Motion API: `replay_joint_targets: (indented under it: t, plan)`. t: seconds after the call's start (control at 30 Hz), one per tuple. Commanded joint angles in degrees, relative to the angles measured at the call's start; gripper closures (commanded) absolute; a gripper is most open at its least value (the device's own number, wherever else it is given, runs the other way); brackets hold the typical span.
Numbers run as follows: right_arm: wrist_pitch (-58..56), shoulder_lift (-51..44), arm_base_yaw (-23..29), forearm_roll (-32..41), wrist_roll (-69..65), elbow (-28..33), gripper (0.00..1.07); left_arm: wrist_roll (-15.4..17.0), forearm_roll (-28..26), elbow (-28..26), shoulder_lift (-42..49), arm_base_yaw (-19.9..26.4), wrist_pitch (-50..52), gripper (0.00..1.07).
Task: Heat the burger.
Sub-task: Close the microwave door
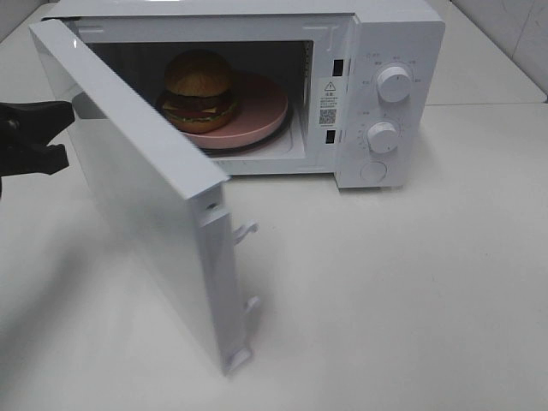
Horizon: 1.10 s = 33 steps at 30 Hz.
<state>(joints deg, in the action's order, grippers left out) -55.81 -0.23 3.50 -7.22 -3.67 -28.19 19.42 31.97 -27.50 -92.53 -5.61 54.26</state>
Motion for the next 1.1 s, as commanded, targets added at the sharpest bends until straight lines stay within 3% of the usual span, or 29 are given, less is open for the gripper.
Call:
replay_joint_targets:
  t: [0.03, 0.27, 0.33, 0.63, 0.83, 1.1]
  plan:
    - [0.74, -2.01, -0.23, 0.11, 0.63, 0.11, 0.31, -2.69, -2.86, -2.46, -1.38, -4.41, -0.74, 1.07]
    - [0.74, -2.01, -0.23, 0.11, 0.63, 0.11, 0.31, -2.92, -10.14, -4.41, -2.58, -9.11, -1.55, 1.07]
    - [0.74, -2.01, -0.23, 0.11, 0.63, 0.11, 0.31, -2.92, -15.24, -5.27, -2.98, -12.38, -3.9, 1.07]
    - [0.74, -2.01, -0.23, 0.11, 0.63, 0.11, 0.31, -3.27, -18.56, -5.44, -5.39, -16.9, -3.32, 1.07]
    - [0.74, -2.01, -0.23, 0.11, 0.63, 0.11, 0.31, -6.59, -24.64, -5.84, -5.61, -19.94, -3.61, 1.07]
    - [0.74, -2.01, -0.23, 0.11, 0.63, 0.11, 0.31, -7.1, -25.44, -11.46, -7.73, -22.57, -6.53, 1.07]
